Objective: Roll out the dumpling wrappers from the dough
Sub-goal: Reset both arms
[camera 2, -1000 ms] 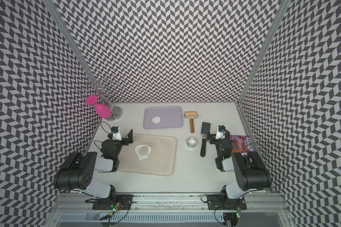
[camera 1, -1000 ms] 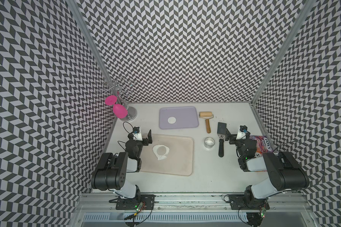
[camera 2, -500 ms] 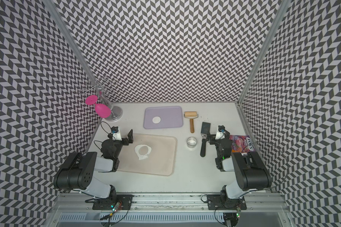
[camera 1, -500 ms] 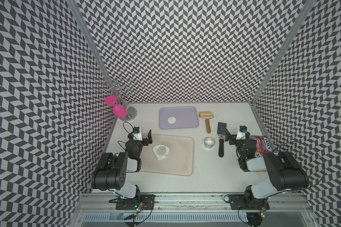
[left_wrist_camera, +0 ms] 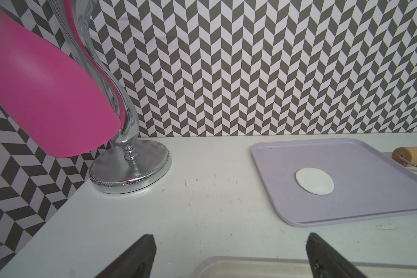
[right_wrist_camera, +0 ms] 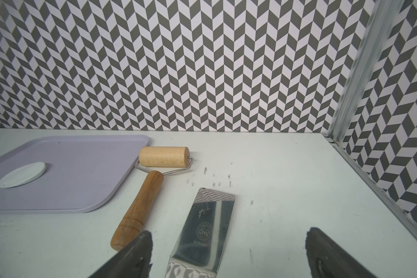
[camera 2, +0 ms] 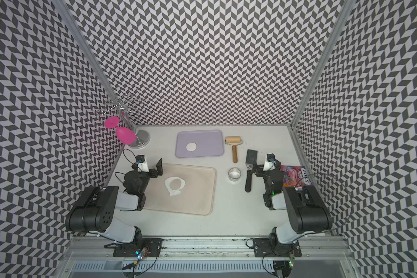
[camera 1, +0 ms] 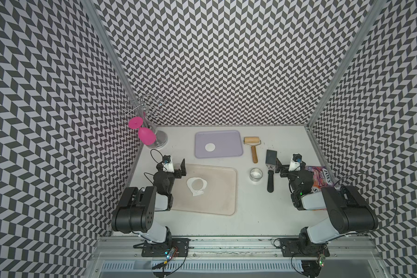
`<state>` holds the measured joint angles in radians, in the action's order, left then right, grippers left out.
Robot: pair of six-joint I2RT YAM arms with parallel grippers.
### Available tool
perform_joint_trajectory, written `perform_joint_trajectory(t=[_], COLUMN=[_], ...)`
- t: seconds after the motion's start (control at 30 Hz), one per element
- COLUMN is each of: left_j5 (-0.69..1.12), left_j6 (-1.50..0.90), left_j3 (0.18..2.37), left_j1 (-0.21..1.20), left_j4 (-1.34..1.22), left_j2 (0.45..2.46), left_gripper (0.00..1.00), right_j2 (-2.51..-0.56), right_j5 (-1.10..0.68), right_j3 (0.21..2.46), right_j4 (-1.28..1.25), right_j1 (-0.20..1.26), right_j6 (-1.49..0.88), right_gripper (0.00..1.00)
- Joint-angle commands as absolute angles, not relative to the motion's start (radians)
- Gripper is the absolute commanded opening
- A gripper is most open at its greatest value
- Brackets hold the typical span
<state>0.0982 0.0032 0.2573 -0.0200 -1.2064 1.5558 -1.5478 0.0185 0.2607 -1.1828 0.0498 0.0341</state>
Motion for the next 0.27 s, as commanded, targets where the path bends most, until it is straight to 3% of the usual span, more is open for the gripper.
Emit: perform_joint_trajectory(t=[0.0, 0.23], left_j5=[0.092, 0.092], left_j6=[0.009, 0.008], left_j3=[0.272, 0.272], left_j1=[-0.017, -0.017], left_j4=[-1.209, -1.21], left_j2=[1.548, 1.549], left_gripper=[1.0, 1.0], right_j2=[-1.545, -1.538], right_j5=[0.055, 0.057], right_j3=[0.275, 0.271], right_j4=[-1.226, -1.226], right_j1=[0.054, 0.052], right_j6=[0.025, 0.022], right_gripper=[1.0, 1.0])
